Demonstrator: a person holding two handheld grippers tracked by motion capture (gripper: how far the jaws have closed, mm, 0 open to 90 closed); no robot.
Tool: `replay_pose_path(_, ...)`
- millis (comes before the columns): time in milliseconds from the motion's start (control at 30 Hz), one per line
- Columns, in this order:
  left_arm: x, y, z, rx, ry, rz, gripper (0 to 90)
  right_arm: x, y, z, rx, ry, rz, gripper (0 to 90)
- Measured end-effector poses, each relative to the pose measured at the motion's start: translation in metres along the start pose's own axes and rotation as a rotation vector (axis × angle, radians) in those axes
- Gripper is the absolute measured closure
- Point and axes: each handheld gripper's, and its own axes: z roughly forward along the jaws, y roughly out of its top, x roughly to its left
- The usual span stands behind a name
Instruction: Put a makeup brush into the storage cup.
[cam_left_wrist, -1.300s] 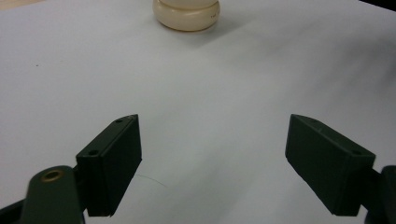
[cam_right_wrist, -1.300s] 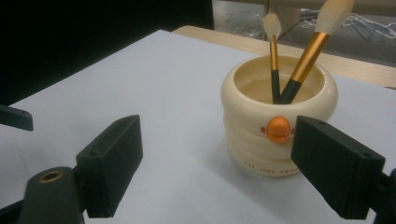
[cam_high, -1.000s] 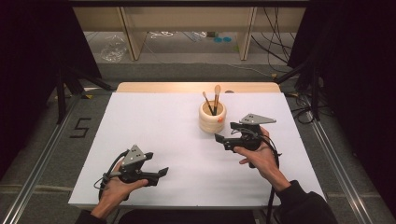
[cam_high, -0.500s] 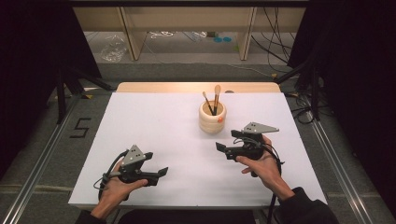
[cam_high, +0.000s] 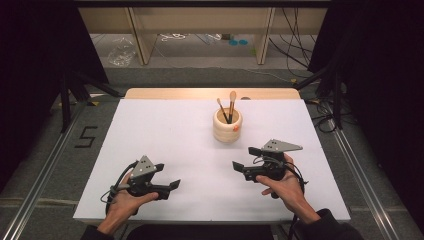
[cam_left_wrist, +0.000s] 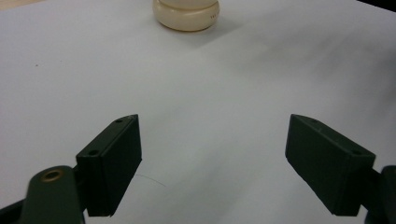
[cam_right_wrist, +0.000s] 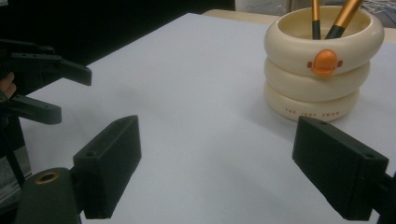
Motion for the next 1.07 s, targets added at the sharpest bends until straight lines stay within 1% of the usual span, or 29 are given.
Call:
replay_pose_path(67,0.0,0.0,0.0,-0.003,0.001,-0.006,18.4,0.002,-0.002,-0.003,0.005,-0.004,0.002,16.5)
replay_pose_path(133,0.0,0.0,-0.001,-0.001,0.002,-0.005,18.4,0.003,-0.005,-0.003,-0.003,-0.006,-0.001,16.5)
replay_pose_path(167,0.0,0.0,-0.001,-0.001,0.002,-0.006,18.4,0.003,-0.005,-0.004,0.007,-0.015,-0.009,16.5)
replay_pose_path(233,0.0,0.0,0.0,-0.002,0.002,-0.004,18.4,0.006,-0.007,-0.006,0.012,-0.009,-0.003,16.5)
replay_pose_path(267,0.0,0.0,0.0,-0.001,0.002,-0.008,18.4,0.006,-0.008,-0.006,0.009,-0.014,-0.014,16.5)
replay_pose_path(333,-0.001,0.0,0.0,-0.008,0.002,-0.019,18.4,0.008,-0.01,-0.008,0.01,-0.011,-0.009,16.5)
replay_pose_path(367,0.0,0.0,-0.001,-0.003,0.003,-0.013,18.4,0.008,-0.01,-0.008,0.007,-0.017,-0.015,16.5)
replay_pose_path(433,0.0,0.0,-0.001,-0.004,0.003,-0.012,18.4,0.008,-0.012,-0.009,0.008,-0.023,-0.013,16.5)
replay_pose_path(467,0.0,0.0,-0.001,-0.004,0.002,-0.004,18.4,0.008,-0.013,-0.01,0.005,-0.022,-0.006,16.5)
replay_pose_path(567,-0.001,0.0,0.0,-0.005,0.003,-0.017,18.4,0.009,-0.016,-0.012,0.008,-0.028,-0.005,16.5)
replay_pose_path(633,-0.001,0.0,-0.001,-0.003,0.003,-0.019,18.4,0.01,-0.017,-0.014,0.009,-0.021,0.0,16.6)
replay_pose_path(700,-0.001,0.0,-0.001,-0.003,0.006,-0.02,18.5,0.01,-0.019,-0.014,0.013,-0.021,-0.008,16.6)
replay_pose_path(733,-0.001,0.0,-0.001,-0.003,0.006,-0.02,18.5,0.01,-0.019,-0.014,0.005,-0.028,-0.009,16.6)
replay_pose_path(767,0.0,0.0,-0.001,-0.005,0.005,-0.004,18.6,0.01,-0.019,-0.015,0.008,-0.03,-0.006,16.6)
replay_pose_path(933,0.0,0.0,-0.001,-0.003,0.006,-0.009,18.6,0.01,-0.019,-0.014,-0.003,-0.028,-0.012,16.6)
replay_pose_path(967,0.0,0.0,-0.001,-0.004,0.005,-0.008,18.6,0.011,-0.019,-0.013,-0.004,-0.018,-0.004,16.6)
replay_pose_path(1000,0.0,0.0,-0.001,-0.004,0.005,-0.008,18.6,0.01,-0.02,-0.013,-0.005,-0.023,-0.013,16.6)
replay_pose_path(1033,0.001,0.0,0.0,-0.005,0.004,-0.004,18.6,0.01,-0.02,-0.013,0.007,-0.031,-0.018,16.6)
replay_pose_path(1067,0.001,0.0,0.0,-0.003,0.005,-0.004,18.6,0.01,-0.02,-0.013,0.005,-0.033,-0.018,16.6)
